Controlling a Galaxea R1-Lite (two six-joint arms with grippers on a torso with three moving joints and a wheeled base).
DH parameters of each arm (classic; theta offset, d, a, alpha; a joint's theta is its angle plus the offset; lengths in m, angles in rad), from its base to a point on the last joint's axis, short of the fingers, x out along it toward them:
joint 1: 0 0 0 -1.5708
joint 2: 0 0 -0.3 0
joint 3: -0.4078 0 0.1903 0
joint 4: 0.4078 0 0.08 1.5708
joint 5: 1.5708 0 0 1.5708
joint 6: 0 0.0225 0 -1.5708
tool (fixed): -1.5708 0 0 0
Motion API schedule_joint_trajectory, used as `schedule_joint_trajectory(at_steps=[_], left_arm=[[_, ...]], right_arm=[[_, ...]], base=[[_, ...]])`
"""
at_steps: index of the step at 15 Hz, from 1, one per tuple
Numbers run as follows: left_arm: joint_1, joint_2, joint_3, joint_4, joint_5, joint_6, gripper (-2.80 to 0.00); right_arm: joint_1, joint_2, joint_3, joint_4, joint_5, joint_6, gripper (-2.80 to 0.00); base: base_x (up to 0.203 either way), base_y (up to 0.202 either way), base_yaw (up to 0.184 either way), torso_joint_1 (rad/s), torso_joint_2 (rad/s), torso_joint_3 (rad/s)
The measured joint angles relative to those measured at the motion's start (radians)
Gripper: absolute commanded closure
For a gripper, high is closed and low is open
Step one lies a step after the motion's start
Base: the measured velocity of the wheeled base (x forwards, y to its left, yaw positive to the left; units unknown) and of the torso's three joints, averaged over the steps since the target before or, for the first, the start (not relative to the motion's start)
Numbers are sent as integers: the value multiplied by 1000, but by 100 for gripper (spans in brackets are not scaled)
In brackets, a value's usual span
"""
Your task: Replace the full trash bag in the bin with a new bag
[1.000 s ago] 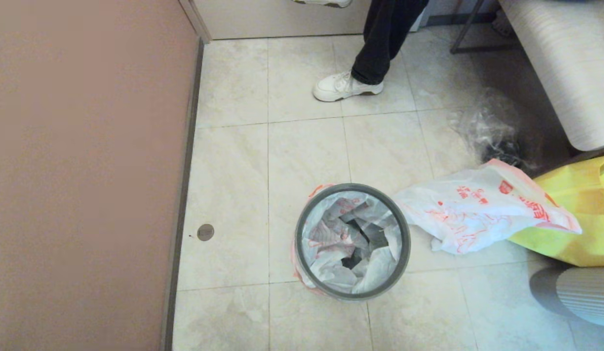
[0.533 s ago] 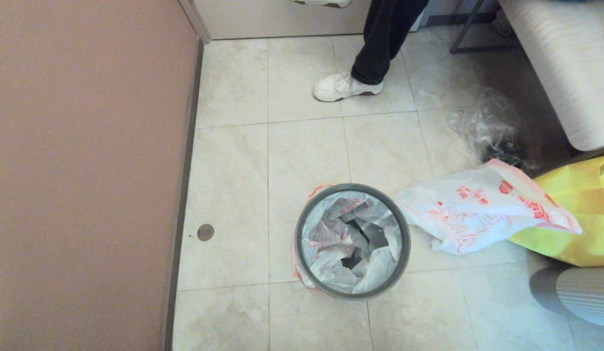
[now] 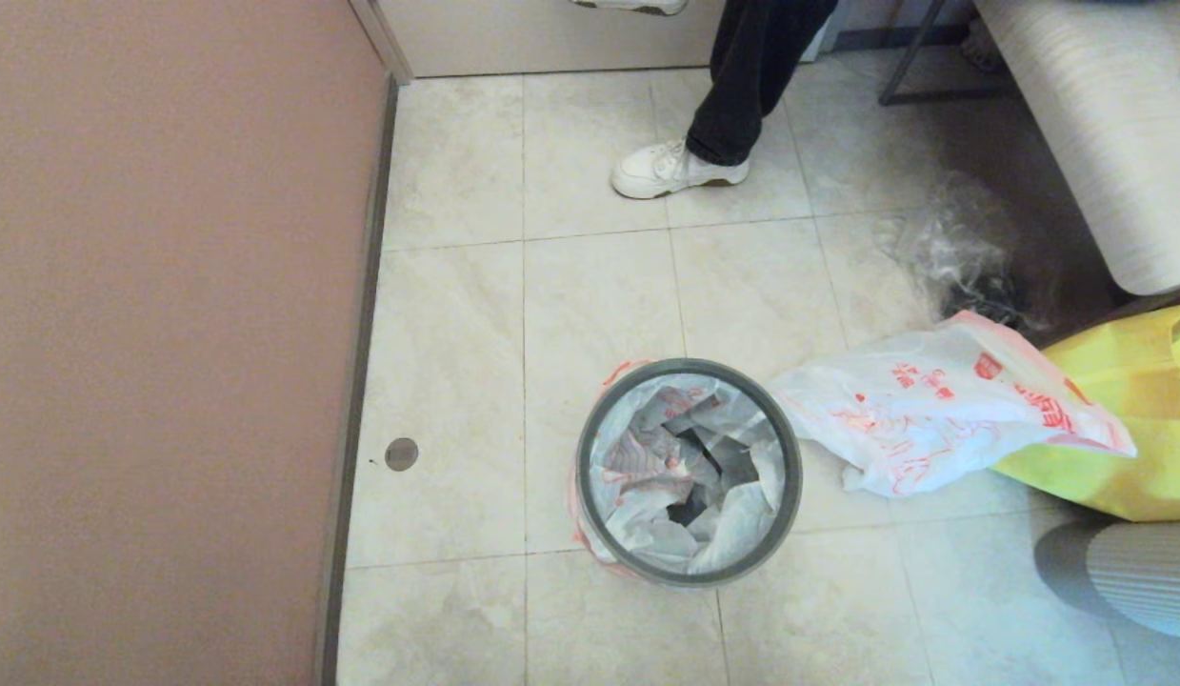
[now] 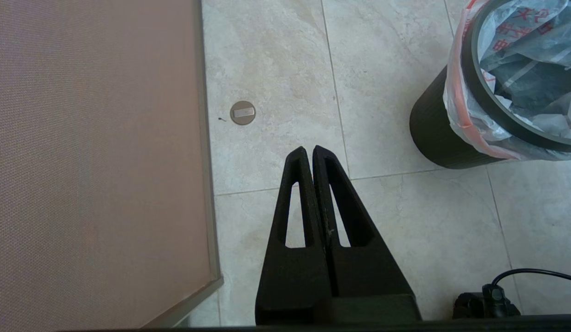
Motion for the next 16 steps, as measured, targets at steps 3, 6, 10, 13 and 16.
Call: schedule_joint_trajectory(at_steps=[3,6,10,13,16], left_arm=[[0,0,0,0,0,0,0],[0,0,0,0,0,0,0],[0,0,0,0,0,0,0],[0,0,0,0,0,0,0],[0,0,0,0,0,0,0]], right_arm=[[0,0,0,0,0,1,0],[0,0,0,0,-1,1,0],[0,0,-1,0,0,1,0],[0,0,-1,1,0,1,0],[0,0,-1,1,0,0,0]], base=[[0,0,0,0,0,0],[0,0,0,0,0,0],[0,0,0,0,0,0],[0,0,0,0,0,0],[0,0,0,0,0,0]])
